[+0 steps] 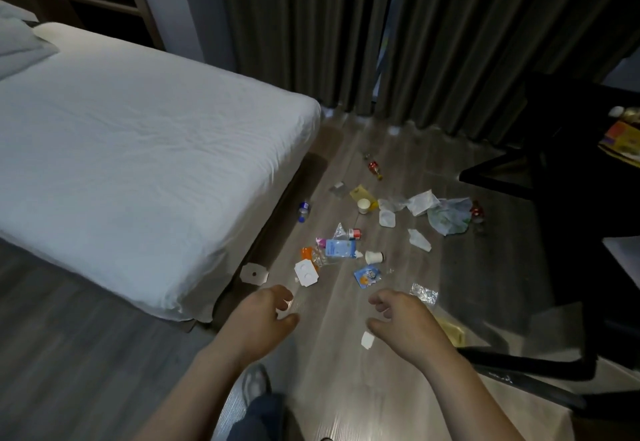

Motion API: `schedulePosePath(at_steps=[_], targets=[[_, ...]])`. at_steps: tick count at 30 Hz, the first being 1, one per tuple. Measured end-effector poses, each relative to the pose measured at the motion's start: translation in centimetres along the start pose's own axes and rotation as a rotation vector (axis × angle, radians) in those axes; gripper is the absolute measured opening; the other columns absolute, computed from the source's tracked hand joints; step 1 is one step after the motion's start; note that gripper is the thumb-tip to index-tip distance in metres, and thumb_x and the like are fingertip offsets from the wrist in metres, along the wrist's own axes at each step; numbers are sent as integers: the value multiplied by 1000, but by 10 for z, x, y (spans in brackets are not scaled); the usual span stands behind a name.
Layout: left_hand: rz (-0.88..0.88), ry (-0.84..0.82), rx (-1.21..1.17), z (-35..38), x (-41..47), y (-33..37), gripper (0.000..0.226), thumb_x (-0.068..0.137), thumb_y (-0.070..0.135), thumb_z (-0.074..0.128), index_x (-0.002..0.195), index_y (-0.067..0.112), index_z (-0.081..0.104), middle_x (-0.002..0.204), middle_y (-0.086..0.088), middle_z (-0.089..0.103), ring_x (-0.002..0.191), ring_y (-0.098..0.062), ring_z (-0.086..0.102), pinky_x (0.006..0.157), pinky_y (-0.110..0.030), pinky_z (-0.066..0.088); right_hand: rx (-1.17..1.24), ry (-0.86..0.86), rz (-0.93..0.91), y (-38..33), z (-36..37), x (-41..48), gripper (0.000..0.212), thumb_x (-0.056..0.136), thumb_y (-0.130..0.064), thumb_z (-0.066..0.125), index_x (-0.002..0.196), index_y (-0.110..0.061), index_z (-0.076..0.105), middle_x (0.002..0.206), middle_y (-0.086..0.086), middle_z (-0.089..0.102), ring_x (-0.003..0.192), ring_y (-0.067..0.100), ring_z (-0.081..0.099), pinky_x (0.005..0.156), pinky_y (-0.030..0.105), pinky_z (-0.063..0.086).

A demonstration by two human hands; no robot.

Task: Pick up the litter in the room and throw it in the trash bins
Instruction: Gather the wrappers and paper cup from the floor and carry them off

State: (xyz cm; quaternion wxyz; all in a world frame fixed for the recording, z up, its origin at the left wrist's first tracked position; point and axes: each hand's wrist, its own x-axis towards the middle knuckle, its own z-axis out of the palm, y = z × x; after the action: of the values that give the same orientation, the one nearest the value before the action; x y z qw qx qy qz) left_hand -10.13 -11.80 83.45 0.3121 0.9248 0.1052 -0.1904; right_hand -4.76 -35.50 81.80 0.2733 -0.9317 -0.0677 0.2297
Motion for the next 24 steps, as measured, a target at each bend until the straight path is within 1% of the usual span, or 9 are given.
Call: schedulePosePath(at_steps=[3,6,10,14,16,18,21,24], targets=[[0,-46,-3,-13,42,-7,36,90,36,59,123,24,55,115,6,61,98,-7,58,83,-19,48,14,9,24,-10,0,38,37,79,-28,67,116,-25,63,104,-8,60,98,8,59,85,23,47],[-5,-84,-12,-27,91,-19,39,90,35,59,126,22,54,117,4,60,99,-9,59,86,-20,49,21,-10,59,-20,3,81,38,78,-28,67,115,-25,64,108,-6,63,99,8,60,86,23,48],[0,-146,5,-49,160,-41,44,89,34,60,130,21,52,123,3,59,107,-11,58,94,-25,48,25,-53,114,-38,12,140,39,80,-25,66,118,-21,63,111,-2,65,101,9,60,87,23,48],[6,-233,49,-63,225,-63,41,89,35,59,128,22,53,122,3,60,101,-10,58,85,-20,46,-24,-68,174,-53,23,194,33,81,-26,65,112,-16,64,108,1,66,97,12,61,78,21,46],[3,-262,75,-63,255,-72,39,90,36,59,126,24,52,121,3,59,96,-8,55,80,-17,42,-34,-59,187,-54,29,219,36,82,-27,66,117,-19,63,109,-1,65,98,11,60,77,19,43],[-5,-278,87,-56,281,-80,37,90,35,59,125,24,52,120,4,59,97,-8,55,80,-16,40,-41,-71,208,-49,37,241,37,83,-27,65,120,-20,61,110,-1,64,98,11,58,79,20,43],[-12,-321,80,-39,310,-91,37,89,33,60,124,23,53,119,2,61,97,-8,57,82,-16,42,-43,-95,249,-33,50,264,37,85,-27,65,120,-20,59,111,-1,63,100,12,57,84,23,46],[-9,-364,91,-12,335,-100,38,90,34,60,125,21,53,120,1,60,100,-9,58,88,-20,45,-44,-106,281,-8,66,286,37,86,-26,64,122,-19,58,113,1,62,101,14,57,85,23,45]])
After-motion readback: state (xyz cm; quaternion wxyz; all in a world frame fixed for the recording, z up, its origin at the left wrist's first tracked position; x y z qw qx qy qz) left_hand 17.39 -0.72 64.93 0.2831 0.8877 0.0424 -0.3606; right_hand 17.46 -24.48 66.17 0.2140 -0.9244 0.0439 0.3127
